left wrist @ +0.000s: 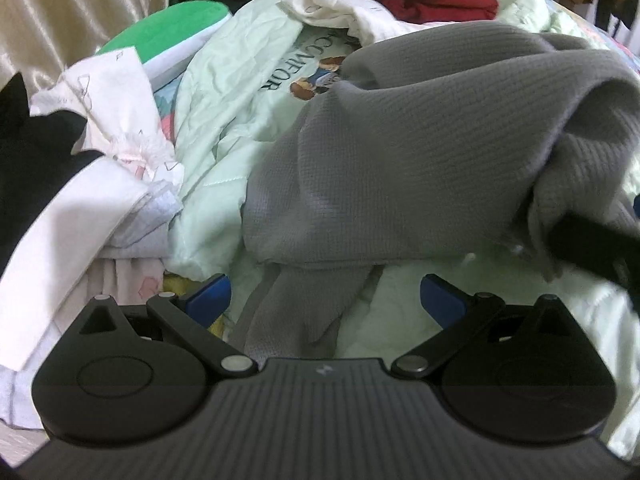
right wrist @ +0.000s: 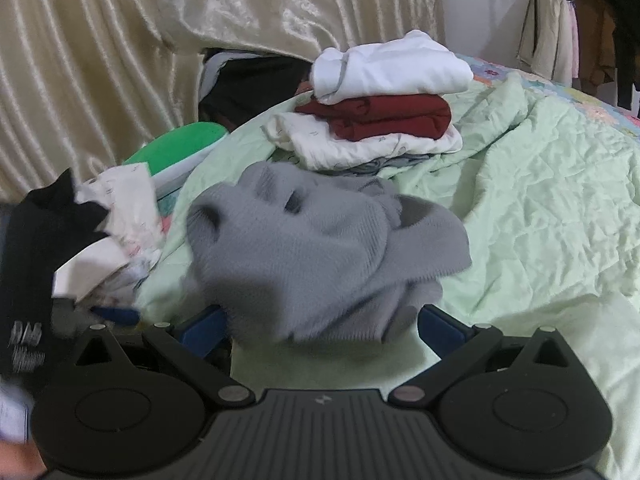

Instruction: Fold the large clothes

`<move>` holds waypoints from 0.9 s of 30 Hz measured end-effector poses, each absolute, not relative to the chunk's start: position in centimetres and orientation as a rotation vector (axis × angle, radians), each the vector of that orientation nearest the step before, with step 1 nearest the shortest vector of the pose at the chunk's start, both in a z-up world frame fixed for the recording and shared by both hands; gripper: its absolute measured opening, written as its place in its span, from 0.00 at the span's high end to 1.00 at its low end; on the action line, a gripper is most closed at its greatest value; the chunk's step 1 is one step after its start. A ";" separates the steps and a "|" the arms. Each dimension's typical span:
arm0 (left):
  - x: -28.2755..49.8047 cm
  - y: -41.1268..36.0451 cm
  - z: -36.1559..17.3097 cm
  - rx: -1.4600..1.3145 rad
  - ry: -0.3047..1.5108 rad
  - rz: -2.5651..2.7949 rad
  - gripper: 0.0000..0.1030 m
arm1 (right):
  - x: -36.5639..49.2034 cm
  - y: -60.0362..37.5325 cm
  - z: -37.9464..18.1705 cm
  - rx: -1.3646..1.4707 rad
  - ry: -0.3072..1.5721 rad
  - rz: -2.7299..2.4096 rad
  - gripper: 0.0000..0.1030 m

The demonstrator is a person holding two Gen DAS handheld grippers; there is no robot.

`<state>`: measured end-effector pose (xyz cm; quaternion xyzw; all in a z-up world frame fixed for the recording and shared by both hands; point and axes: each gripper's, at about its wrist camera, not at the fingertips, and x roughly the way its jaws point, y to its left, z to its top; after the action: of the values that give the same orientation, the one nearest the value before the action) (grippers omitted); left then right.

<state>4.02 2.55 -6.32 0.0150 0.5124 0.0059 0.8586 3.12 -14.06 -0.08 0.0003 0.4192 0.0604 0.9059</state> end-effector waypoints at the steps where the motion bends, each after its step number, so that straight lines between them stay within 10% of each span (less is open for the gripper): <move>1: 4.1 2.8 -6.4 0.021 1.072 0.014 0.00 | 3.2 -13.9 -0.2 -0.004 0.864 0.122 0.00; 4: 4.3 3.5 -6.5 -0.007 1.044 0.023 0.00 | 5.0 -12.4 -0.8 -0.079 0.900 0.146 0.07; 10: 4.8 3.8 -7.7 -0.015 0.935 0.004 0.00 | 5.2 -14.2 -0.4 -0.019 0.860 0.237 0.85; 24: 8.2 2.3 -9.1 -0.118 0.980 -0.038 0.01 | 5.7 -22.0 5.5 0.268 0.801 0.439 0.90; 27: 8.3 0.5 -7.6 -0.067 0.907 -0.058 0.59 | 5.6 -23.6 6.5 0.292 0.800 0.447 0.95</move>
<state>8.30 0.46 -7.58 -0.0324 0.4380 -0.0282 0.8980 5.55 -23.64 6.47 0.1404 0.3846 0.2148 0.8867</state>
